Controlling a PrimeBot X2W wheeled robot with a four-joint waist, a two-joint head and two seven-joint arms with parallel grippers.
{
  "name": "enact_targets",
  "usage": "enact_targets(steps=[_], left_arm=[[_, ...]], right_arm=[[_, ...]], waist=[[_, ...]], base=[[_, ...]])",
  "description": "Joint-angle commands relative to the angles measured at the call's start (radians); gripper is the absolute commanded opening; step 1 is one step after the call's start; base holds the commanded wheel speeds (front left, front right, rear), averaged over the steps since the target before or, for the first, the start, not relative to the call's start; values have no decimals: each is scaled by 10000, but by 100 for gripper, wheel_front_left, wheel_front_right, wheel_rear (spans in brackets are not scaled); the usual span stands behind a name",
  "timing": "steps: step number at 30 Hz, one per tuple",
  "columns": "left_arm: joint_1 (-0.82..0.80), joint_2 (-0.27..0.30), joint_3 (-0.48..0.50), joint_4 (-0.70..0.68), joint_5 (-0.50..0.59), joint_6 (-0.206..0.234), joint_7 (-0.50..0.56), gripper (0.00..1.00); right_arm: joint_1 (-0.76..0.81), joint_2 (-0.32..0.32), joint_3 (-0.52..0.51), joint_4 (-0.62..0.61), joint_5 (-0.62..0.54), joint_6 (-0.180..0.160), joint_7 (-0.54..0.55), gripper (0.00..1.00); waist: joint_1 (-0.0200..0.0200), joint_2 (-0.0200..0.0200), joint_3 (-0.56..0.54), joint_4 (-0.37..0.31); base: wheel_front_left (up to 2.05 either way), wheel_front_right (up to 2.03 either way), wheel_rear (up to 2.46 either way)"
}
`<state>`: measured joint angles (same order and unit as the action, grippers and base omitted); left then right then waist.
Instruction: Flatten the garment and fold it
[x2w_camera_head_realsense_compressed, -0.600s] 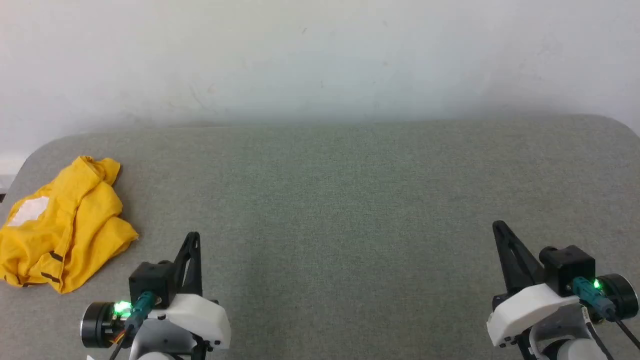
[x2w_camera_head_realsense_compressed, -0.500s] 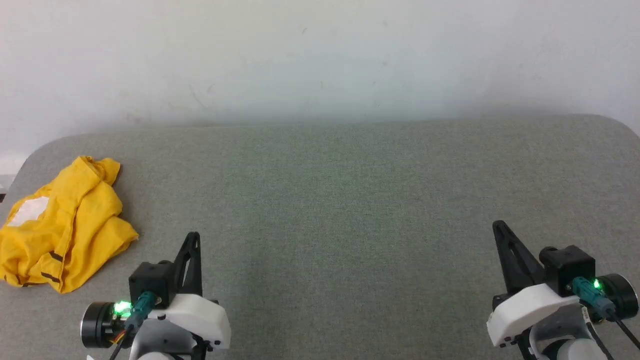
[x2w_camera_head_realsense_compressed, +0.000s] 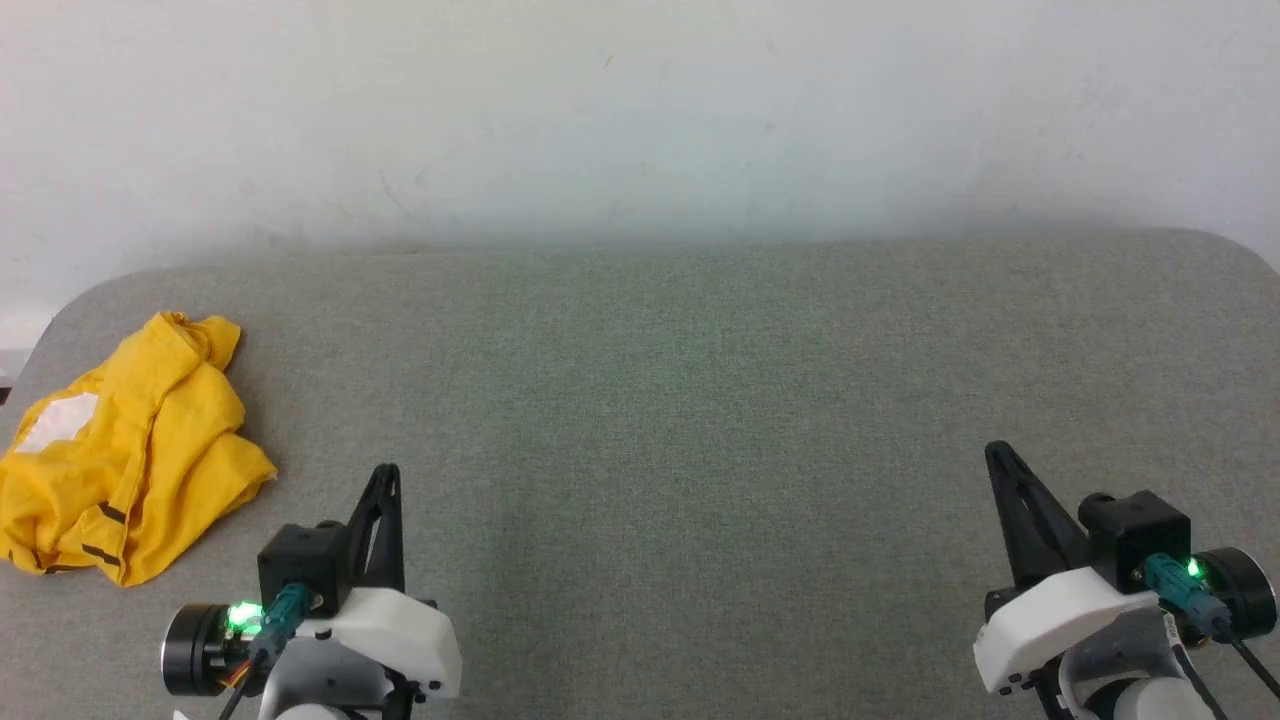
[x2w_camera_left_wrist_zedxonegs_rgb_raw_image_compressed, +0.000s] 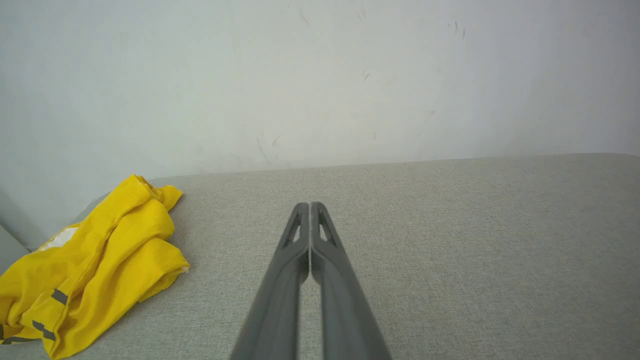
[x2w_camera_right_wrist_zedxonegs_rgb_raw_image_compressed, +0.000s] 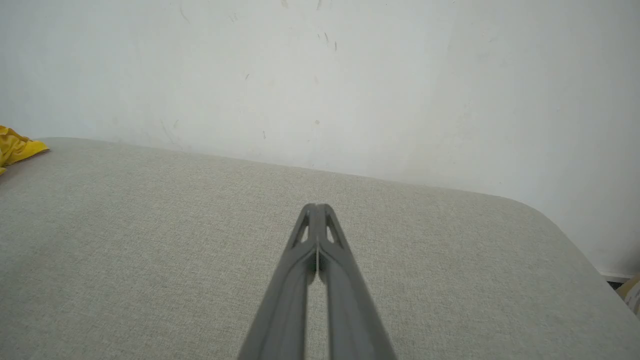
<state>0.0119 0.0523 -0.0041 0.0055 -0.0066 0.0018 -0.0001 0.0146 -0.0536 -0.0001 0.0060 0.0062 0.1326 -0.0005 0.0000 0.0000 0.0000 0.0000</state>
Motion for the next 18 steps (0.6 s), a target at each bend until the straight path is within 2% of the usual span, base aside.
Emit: enact_targets(steps=[1, 18], left_arm=[[-119, -20, 41, -55, 66, -18, 1, 0], [-119, -20, 41, -55, 66, -18, 1, 0]], right_arm=[[-146, 34, 1, -60, -62, -19, 5, 0], [-146, 34, 1, -60, -62, -19, 5, 0]], waist=[[0, 0, 0, 0], [0, 0, 0, 0]], base=[[0, 0, 0], [0, 0, 0]])
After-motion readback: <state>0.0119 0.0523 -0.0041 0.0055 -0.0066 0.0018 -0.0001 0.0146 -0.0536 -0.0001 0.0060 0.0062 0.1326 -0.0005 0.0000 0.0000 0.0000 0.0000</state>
